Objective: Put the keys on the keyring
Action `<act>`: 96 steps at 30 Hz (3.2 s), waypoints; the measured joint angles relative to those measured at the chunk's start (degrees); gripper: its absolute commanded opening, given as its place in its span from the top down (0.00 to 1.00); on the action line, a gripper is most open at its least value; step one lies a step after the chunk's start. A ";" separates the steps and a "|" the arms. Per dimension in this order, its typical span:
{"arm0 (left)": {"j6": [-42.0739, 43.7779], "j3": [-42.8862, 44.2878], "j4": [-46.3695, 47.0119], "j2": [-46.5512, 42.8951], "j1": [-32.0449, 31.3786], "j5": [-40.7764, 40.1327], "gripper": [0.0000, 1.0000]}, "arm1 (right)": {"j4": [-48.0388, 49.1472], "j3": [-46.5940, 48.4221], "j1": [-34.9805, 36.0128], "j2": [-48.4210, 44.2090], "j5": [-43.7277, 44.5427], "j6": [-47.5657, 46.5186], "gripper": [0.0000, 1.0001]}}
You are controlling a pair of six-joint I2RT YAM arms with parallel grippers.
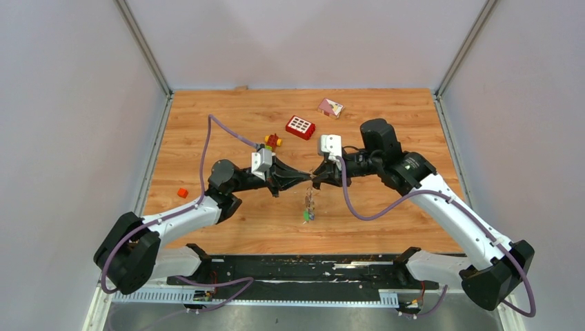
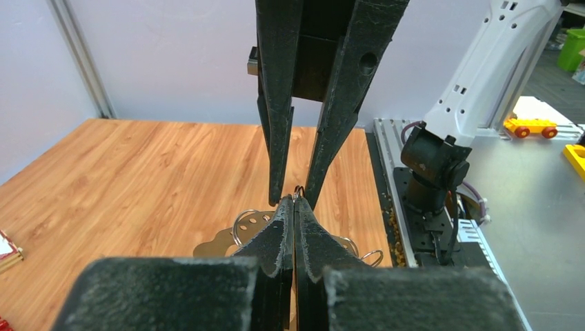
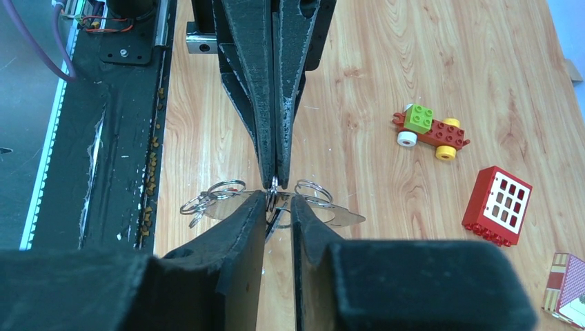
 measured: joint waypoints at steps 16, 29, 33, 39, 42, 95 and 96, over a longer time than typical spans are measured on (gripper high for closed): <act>0.22 -0.46 0.35 0.00 0.00 0.04 1.00 | 0.13 -0.26 0.00 0.00 -0.31 0.20 1.00; 17.14 4.48 -17.49 -3.52 0.04 2.62 0.56 | -12.79 7.74 0.46 5.27 4.63 -5.92 1.00; 22.34 7.19 -24.30 -3.72 0.04 2.73 0.55 | -16.24 10.08 1.55 6.56 7.04 -7.34 1.00; 26.10 7.89 -29.22 -3.54 0.04 2.84 0.57 | -18.82 12.68 3.30 8.11 9.77 -8.31 1.00; 26.62 7.96 -29.83 -2.73 0.04 2.93 0.58 | -19.82 13.79 4.35 8.74 10.91 -8.41 1.00; 4.92 -2.21 -2.78 -2.01 -0.74 -1.14 1.00 | -6.21 1.18 2.69 -0.72 10.21 -2.29 0.54; 4.11 -2.49 -1.66 -2.01 -0.74 -1.27 1.00 | -4.94 0.04 2.21 -2.10 9.40 -1.99 0.54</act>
